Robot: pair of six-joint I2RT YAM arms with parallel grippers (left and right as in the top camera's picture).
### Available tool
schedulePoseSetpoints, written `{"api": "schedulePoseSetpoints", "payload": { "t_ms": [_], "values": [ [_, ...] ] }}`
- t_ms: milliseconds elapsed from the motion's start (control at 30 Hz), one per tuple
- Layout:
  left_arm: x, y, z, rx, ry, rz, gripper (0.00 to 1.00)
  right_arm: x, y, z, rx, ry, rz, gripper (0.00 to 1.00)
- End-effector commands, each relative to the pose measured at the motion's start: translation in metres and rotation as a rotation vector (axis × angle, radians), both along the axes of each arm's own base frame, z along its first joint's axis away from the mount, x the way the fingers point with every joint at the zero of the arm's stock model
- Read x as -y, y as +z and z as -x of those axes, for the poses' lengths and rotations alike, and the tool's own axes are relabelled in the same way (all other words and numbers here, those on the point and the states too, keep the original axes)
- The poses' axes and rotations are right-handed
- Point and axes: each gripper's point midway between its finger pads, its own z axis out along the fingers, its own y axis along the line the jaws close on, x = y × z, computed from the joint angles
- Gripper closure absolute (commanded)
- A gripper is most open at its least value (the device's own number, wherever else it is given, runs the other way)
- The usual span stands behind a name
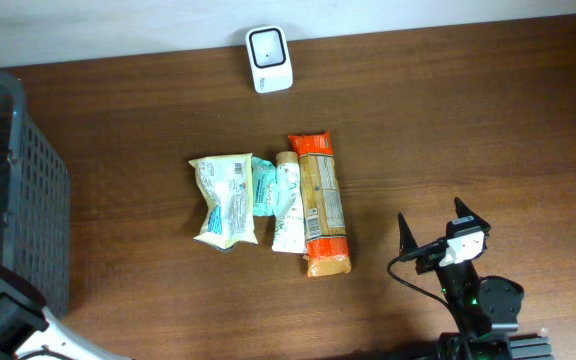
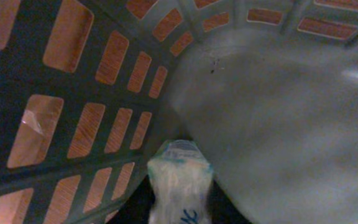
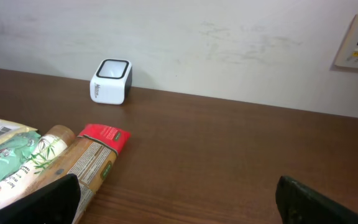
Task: Scan the item barcode
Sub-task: 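Reach the left gripper into the basket and grasp the small teal pack, then place the small teal pack at the left of the row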
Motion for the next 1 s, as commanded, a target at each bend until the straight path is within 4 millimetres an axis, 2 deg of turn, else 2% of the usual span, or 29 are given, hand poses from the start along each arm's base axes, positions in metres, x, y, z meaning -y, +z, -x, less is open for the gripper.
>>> {"api": "schedulePoseSetpoints", "payload": {
  "t_ms": [0, 67, 133, 167, 200, 233, 267, 300, 367, 400, 433, 467, 500, 533, 567, 633, 667, 733, 800, 867, 967],
  "values": [
    [0.001, -0.004, -0.002, 0.013, 0.016, 0.023, 1.0, 0.002, -0.002, 0.0, -0.001, -0.007, 0.004, 0.01],
    [0.001, 0.013, -0.004, 0.065, 0.064, 0.024, 1.0, 0.002, -0.002, 0.0, -0.001, -0.007, 0.003, 0.01],
    [0.005, 0.047, -0.011, 0.13, 0.073, -0.006, 1.0, 0.002, -0.002, 0.0, -0.001, -0.007, 0.003, 0.01],
    [0.009, 0.071, -0.016, 0.177, 0.074, -0.025, 1.0, 0.002, -0.002, 0.0, -0.001, -0.007, 0.003, 0.01],
    [0.021, 0.108, -0.023, 0.272, 0.087, -0.024, 1.0, 0.002, -0.002, 0.0, -0.001, -0.007, 0.003, 0.01],
    [0.043, 0.149, -0.032, 0.38, 0.055, -0.005, 1.0, 0.002, -0.002, 0.0, -0.001, -0.007, 0.003, 0.01],
    [0.076, 0.197, -0.04, 0.49, -0.032, 0.008, 1.0, 0.002, -0.002, 0.0, -0.001, -0.007, 0.003, 0.01],
    [0.101, 0.23, -0.041, 0.555, -0.096, 0.002, 1.0, 0.002, -0.002, 0.0, -0.001, -0.007, 0.003, 0.01],
    [0.157, 0.299, -0.034, 0.684, -0.225, -0.031, 1.0, 0.002, -0.002, 0.0, -0.001, -0.007, 0.003, 0.01],
    [0.197, 0.341, -0.022, 0.766, -0.293, -0.05, 1.0, 0.002, -0.002, 0.0, -0.001, -0.007, 0.003, 0.01],
    [0.228, 0.364, -0.012, 0.808, -0.351, -0.058, 1.0, 0.002, -0.002, 0.0, -0.001, -0.007, 0.003, 0.01],
    [0.26, 0.378, -0.004, 0.832, -0.414, -0.045, 1.0, 0.002, -0.002, 0.0, -0.001, -0.007, 0.003, 0.01],
    [0.282, 0.382, 0.001, 0.836, -0.459, -0.027, 1.0, 0.002, -0.002, 0.0, -0.001, -0.007, 0.003, 0.01],
    [0.316, 0.379, 0.004, 0.813, -0.528, 0.019, 1.0, 0.002, -0.002, 0.0, -0.001, -0.007, 0.003, 0.01],
    [0.351, 0.36, 0.005, 0.744, -0.599, 0.088, 1.0, 0.002, -0.002, 0.0, -0.001, -0.007, 0.003, 0.01],
    [0.389, 0.32, 0.004, 0.605, -0.675, 0.182, 1.0, 0.002, -0.002, 0.0, -0.001, -0.007, 0.003, 0.01],
    [0.408, 0.285, 0.001, 0.488, -0.7, 0.232, 1.0, 0.002, -0.002, 0.0, -0.001, -0.007, 0.003, 0.01],
    [0.432, 0.232, -0.001, 0.316, -0.726, 0.306, 1.0, 0.002, -0.002, 0.0, -0.001, -0.007, 0.003, 0.01],
    [0.441, 0.176, 0.0, 0.14, -0.625, 0.363, 1.0, 0.002, -0.002, 0.0, -0.001, -0.007, 0.004, 0.01],
    [0.435, 0.119, 0.0, -0.01, -0.424, 0.381, 1.0, 0.002, -0.002, 0.0, -0.001, -0.007, 0.003, 0.01],
    [0.435, 0.054, 0.002, -0.154, -0.274, 0.432, 1.0, 0.002, -0.002, 0.0, -0.001, -0.007, 0.003, 0.01]
  ]
}}
